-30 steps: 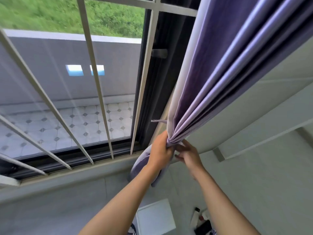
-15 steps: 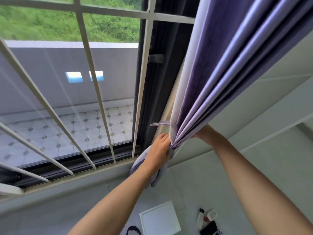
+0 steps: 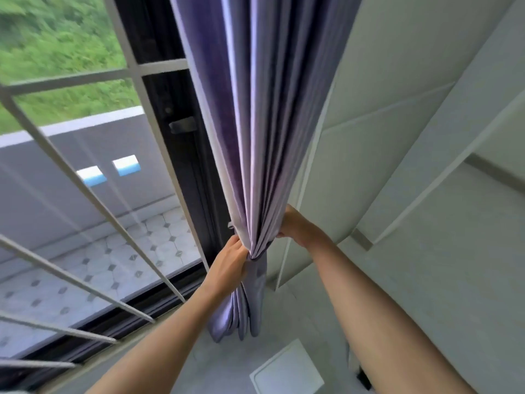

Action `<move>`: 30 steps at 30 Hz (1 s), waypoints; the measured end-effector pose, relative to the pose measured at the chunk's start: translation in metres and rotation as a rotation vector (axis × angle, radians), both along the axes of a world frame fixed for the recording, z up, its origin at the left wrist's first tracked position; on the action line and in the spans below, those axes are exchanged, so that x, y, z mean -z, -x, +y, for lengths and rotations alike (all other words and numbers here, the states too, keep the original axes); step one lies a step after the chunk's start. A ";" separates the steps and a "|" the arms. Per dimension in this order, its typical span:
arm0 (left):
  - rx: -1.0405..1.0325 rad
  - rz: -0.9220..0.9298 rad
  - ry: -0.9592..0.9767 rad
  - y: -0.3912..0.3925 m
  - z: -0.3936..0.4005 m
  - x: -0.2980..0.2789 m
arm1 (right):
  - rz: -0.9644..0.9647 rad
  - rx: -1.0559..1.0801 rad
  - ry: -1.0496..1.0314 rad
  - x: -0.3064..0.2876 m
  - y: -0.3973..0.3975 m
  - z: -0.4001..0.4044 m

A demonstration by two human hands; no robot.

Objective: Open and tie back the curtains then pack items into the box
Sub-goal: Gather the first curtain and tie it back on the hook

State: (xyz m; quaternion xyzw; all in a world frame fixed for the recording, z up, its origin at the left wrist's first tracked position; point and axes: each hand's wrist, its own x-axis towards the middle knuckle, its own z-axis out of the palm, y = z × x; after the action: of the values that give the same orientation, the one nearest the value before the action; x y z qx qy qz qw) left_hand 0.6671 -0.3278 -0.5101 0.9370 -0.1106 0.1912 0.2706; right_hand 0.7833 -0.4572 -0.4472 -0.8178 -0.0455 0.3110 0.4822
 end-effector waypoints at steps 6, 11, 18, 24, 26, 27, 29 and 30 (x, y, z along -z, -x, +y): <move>-0.243 0.157 0.364 0.012 -0.020 0.006 | 0.083 0.330 -0.361 0.015 0.028 0.000; -0.448 0.171 0.680 0.015 -0.047 -0.009 | 0.265 0.647 -0.715 0.040 0.043 0.006; -0.538 0.335 0.720 0.014 -0.038 -0.005 | 0.355 0.709 -0.966 0.036 0.023 -0.016; -0.506 0.321 0.733 0.009 -0.043 -0.015 | 0.551 0.648 -1.286 0.017 0.003 -0.029; -0.506 0.276 0.738 0.007 -0.047 -0.016 | 0.495 0.590 -1.268 0.019 -0.001 -0.031; -0.514 0.247 0.749 0.006 -0.051 -0.018 | 0.459 0.574 -1.235 0.020 -0.002 -0.031; -0.551 0.187 0.778 0.004 -0.060 -0.024 | 0.399 0.570 -1.166 0.025 -0.004 -0.031; -0.581 0.162 0.784 0.003 -0.065 -0.029 | 0.379 0.570 -1.143 0.027 -0.004 -0.030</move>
State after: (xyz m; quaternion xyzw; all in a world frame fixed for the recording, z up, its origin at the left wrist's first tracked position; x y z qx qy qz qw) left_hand 0.6642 -0.3927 -0.4816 0.7687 0.2568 0.2126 0.5459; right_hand 0.7874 -0.4873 -0.4739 -0.3445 0.1002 0.2365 0.9030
